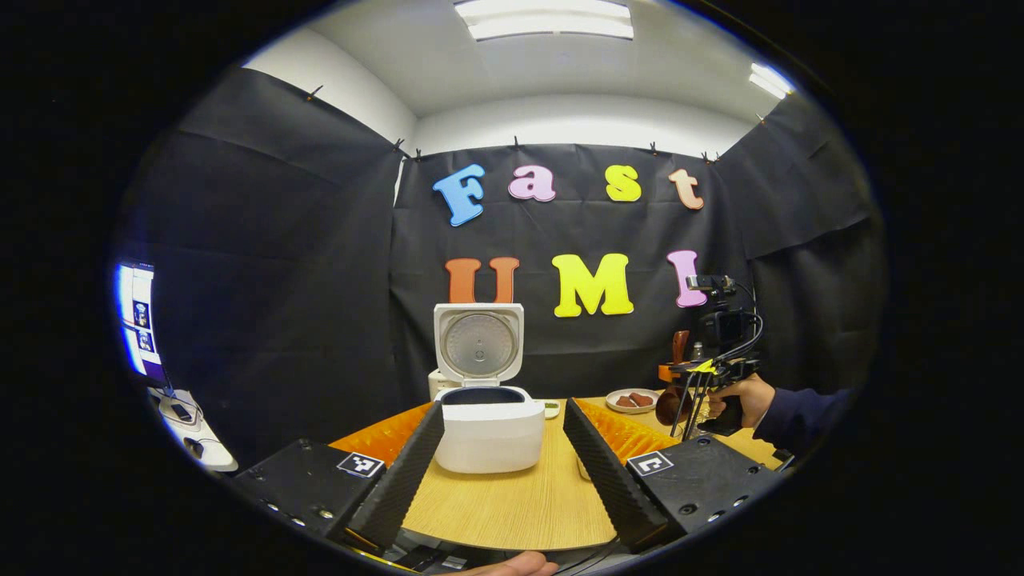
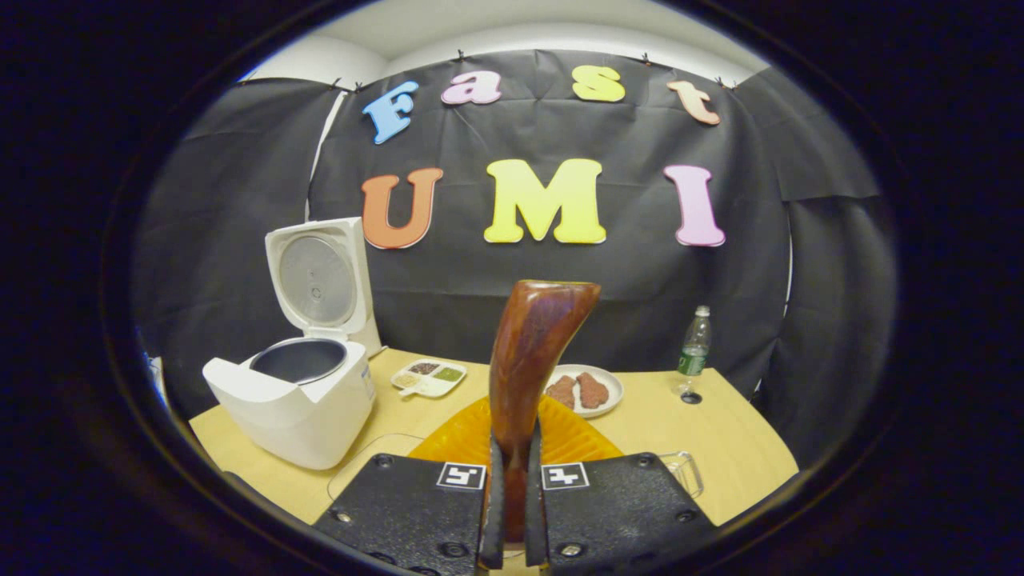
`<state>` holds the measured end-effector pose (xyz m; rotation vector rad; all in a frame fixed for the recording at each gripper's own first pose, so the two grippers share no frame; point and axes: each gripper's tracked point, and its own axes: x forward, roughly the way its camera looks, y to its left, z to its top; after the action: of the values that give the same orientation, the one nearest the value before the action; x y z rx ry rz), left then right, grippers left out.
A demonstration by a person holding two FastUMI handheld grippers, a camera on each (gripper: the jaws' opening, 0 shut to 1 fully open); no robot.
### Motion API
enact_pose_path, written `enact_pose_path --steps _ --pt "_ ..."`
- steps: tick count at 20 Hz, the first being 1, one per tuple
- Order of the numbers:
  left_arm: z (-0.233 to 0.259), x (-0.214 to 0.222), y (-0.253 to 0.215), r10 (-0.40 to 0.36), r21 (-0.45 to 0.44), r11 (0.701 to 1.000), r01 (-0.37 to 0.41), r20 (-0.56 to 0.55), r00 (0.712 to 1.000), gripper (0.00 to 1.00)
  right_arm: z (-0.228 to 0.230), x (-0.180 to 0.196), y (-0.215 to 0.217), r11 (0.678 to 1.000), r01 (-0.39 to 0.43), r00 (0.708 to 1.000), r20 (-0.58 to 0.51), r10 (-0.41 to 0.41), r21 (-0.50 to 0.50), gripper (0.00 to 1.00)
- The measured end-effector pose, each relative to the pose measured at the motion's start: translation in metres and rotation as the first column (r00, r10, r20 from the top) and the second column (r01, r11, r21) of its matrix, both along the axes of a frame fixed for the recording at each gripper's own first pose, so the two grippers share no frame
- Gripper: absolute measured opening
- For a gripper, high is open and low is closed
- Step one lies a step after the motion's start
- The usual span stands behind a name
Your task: Close the left gripper, press the button to open the rice cooker; take a wooden spoon from the chopstick holder with the right hand, scoop a spoonful of rice and pour it into the rice cooker, then put the wooden spoon back into the chopstick holder.
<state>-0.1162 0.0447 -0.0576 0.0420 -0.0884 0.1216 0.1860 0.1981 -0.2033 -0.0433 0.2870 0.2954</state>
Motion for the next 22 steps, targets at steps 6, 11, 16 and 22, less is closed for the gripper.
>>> enact_pose_path --steps 6,11,16,22 --pt "-0.010 0.001 0.003 -0.002 -0.006 1.000 0.002 -0.021 1.000 0.95 -0.058 0.003 0.026 0.997 0.069 0.991 -0.121 -0.065 0.031 0.13" --pt "-0.017 0.002 0.010 0.009 -0.009 1.000 -0.010 -0.038 0.999 0.95 -0.103 0.000 0.047 0.994 0.106 0.979 -0.172 -0.109 -0.030 0.13" --pt "-0.025 0.006 0.020 0.021 -0.020 1.000 -0.023 -0.053 0.998 0.95 -0.103 -0.014 0.084 0.993 0.015 0.979 -0.206 0.009 0.113 0.13" --pt "-0.024 0.003 0.021 0.027 -0.029 0.999 -0.029 -0.046 0.999 0.95 -0.112 -0.012 0.095 0.987 -0.045 0.969 -0.234 0.081 0.152 0.13"
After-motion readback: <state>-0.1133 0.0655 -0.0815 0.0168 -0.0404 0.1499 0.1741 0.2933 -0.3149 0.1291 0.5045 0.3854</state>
